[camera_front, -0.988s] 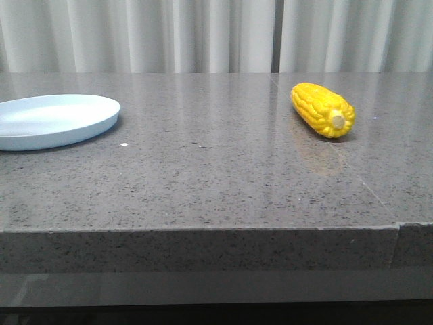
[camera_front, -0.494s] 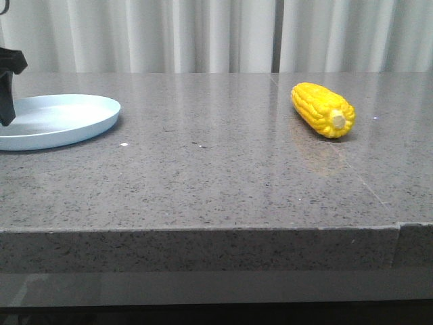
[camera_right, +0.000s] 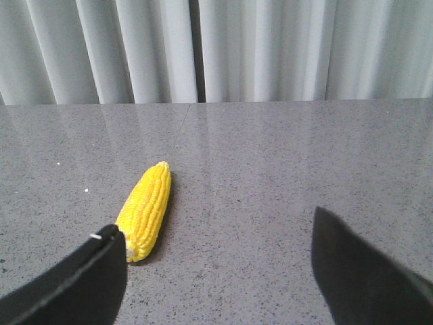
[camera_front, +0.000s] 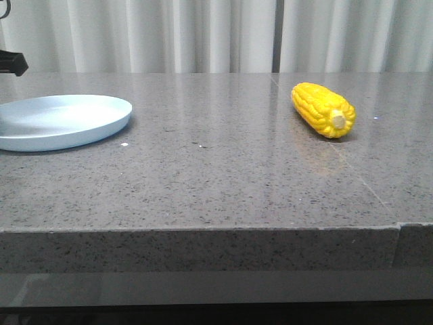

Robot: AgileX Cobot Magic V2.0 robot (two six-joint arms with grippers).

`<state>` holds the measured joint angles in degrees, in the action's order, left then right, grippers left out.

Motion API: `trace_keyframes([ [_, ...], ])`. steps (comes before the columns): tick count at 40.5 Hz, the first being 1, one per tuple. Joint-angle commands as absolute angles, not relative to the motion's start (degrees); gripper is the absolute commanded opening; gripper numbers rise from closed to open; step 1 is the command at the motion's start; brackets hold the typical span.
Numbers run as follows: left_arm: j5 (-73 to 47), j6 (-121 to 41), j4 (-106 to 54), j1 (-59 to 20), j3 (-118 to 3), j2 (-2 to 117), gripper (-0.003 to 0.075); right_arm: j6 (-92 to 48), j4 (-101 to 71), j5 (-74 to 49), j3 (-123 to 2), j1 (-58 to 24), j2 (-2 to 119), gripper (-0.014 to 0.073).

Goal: Place corn on plate with both arms
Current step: 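Grip the plate rim with the left gripper and lift it, then carry the plate toward the table center and set it down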

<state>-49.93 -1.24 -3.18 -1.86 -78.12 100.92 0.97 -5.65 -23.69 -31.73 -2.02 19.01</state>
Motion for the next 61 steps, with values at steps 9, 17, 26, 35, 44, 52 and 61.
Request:
trace_keyframes([
  [9, -48.7, -1.5, -11.5, -2.0, -82.1, 96.2, -0.002, 0.6, -5.9, -19.2, -33.6, -1.7, 19.9, 0.059],
  [17, -52.6, -2.7, -19.4, -2.7, -88.3, 95.2, -0.002, 0.6, -5.9, -19.2, -33.6, -1.7, 19.9, 0.059],
  [26, -51.7, -2.7, -21.3, -9.7, -90.2, 97.1, -0.002, 0.6, -5.9, -19.2, -33.6, -1.7, 19.9, 0.059],
  [35, -47.5, -2.7, -21.6, -16.3, -90.2, 101.1, -0.002, 0.6, -5.9, -19.2, -33.6, -1.7, 19.9, 0.059],
  [44, -47.8, -2.7, -22.6, -17.0, -90.3, 104.8, -0.0019, 0.6, -5.9, -19.2, -33.6, -1.7, 19.9, 0.059],
  [52, -47.5, -2.7, -22.6, -17.0, -90.3, 104.9, 0.0146, 0.6, -5.9, -19.2, -33.6, -1.7, 19.9, 0.059],
  [61, -47.9, -2.7, -15.2, -17.0, -90.3, 100.3, 0.0378, 0.6, -5.9, -19.2, -33.6, -1.7, 19.9, 0.059],
])
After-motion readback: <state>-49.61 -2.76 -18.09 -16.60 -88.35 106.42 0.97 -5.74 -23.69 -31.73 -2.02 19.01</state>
